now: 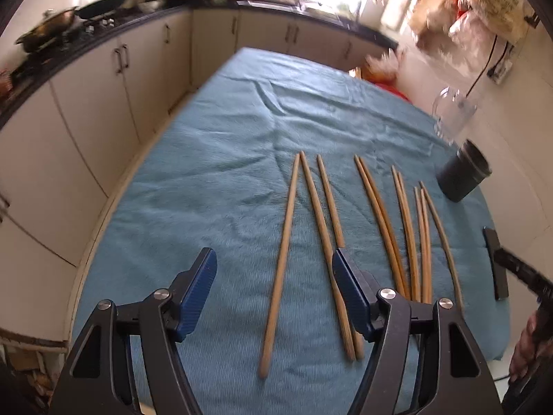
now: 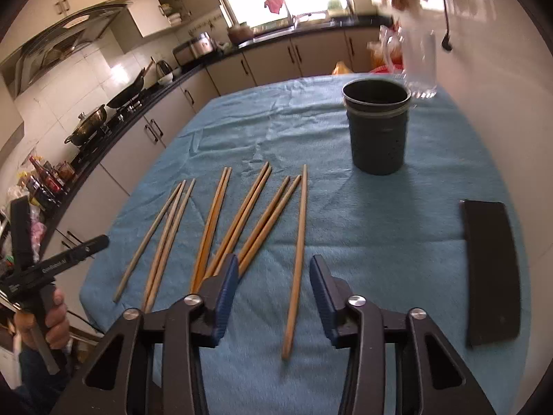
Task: Organize utensils
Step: 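Lower the left gripper onto one chopstick while the right gripper lowers onto another, then close the left gripper on its chopstick while the right gripper closes on another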
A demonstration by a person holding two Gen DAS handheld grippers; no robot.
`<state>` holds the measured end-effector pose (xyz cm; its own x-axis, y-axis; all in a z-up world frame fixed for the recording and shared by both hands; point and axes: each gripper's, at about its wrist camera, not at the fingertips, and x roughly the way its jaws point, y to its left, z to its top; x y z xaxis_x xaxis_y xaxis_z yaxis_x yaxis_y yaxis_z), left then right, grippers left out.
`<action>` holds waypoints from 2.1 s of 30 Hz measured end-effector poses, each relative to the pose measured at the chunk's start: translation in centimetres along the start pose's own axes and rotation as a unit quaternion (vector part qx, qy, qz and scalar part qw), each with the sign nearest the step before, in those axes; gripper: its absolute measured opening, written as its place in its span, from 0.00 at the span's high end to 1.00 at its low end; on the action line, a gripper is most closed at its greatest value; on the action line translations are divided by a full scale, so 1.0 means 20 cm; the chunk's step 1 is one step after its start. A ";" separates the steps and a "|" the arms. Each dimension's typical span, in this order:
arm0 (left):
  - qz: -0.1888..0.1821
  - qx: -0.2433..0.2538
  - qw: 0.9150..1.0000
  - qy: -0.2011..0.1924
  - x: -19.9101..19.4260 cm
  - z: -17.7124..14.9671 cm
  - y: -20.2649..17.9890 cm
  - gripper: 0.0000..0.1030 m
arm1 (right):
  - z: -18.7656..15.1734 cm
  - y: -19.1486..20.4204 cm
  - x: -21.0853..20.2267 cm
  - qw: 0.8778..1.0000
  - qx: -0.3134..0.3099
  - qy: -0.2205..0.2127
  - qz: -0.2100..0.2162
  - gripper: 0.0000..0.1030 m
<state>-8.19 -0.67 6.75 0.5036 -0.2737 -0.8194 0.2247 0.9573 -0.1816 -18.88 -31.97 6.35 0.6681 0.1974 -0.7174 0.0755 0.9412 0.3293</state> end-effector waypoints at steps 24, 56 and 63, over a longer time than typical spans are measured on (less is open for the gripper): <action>0.028 0.049 0.993 0.107 0.45 0.27 -0.11 0.76 | 0.34 -0.07 0.56 0.991 -0.002 0.113 -0.067 0.80; -0.035 0.059 0.996 -0.049 -0.03 0.32 -0.25 0.94 | 0.42 0.04 0.13 0.999 -0.005 -0.034 -0.034 0.93; -0.046 0.069 0.986 -0.146 -0.33 0.25 -0.32 0.94 | 0.31 0.15 -0.16 0.989 -0.013 -0.148 -0.020 0.93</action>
<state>-8.73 -5.46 16.04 0.6904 -0.3925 -0.6077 0.3811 0.9113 -0.1556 -16.18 -31.51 13.32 0.8522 0.0750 -0.5178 0.0893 0.9543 0.2852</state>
